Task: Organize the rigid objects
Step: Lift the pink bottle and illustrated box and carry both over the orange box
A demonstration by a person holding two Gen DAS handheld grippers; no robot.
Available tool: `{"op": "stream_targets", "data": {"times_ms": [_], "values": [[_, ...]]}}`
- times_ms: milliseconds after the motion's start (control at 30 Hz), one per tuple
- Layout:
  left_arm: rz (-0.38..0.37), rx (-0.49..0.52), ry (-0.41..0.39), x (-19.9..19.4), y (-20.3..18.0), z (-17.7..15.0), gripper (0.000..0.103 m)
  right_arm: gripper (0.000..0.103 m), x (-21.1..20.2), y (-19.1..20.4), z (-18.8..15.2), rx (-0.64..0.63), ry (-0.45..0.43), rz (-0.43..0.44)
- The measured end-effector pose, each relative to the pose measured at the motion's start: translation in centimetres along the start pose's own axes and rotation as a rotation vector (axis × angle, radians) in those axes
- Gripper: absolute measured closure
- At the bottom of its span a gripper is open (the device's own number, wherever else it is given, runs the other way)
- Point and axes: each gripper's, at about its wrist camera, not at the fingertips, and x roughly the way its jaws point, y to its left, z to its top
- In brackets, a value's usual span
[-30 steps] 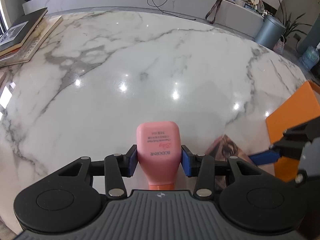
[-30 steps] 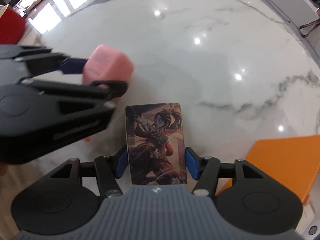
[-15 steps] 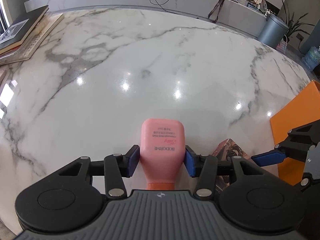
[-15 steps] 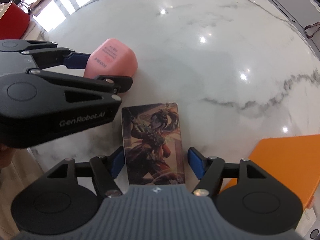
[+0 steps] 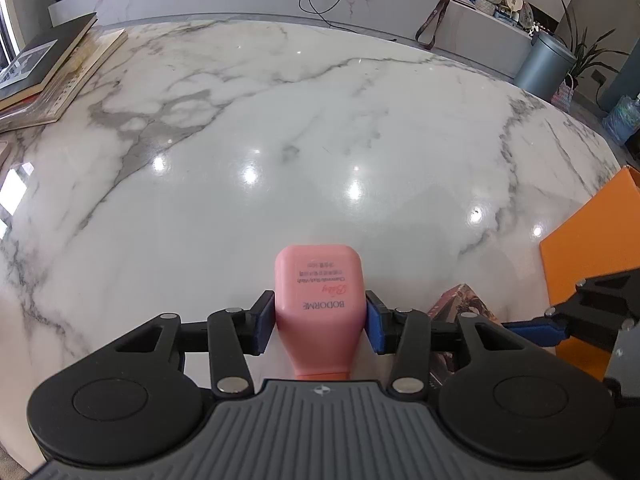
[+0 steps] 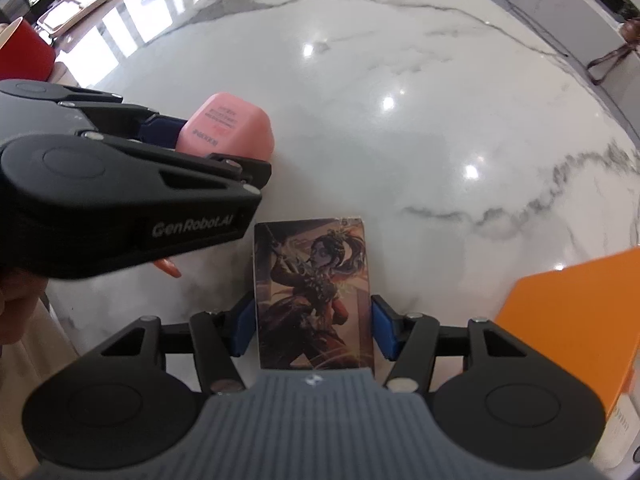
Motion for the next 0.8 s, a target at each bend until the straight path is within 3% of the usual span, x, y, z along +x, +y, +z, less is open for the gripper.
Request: {"op": "stream_targets", "data": {"times_ms": [200,533,800], "values": [[-0.074,-0.038,-0.052,-1.5,0.6,0.5,0.053,0.045,-2.4,0.6,-1.6,0.034,-0.103,-0.055],[-0.087,0.008,-0.16,-6.6,-0.8,1.0,0.053,0.045,-8.4,-0.5,-4.4,0.165,-0.319,-0.078],[-0.113,-0.007,-0.236,-11.2,-1.9,-0.9,0.053,0.045,-14.0,-2.2,-7.8,0.317,-0.516,-0.073]]}}
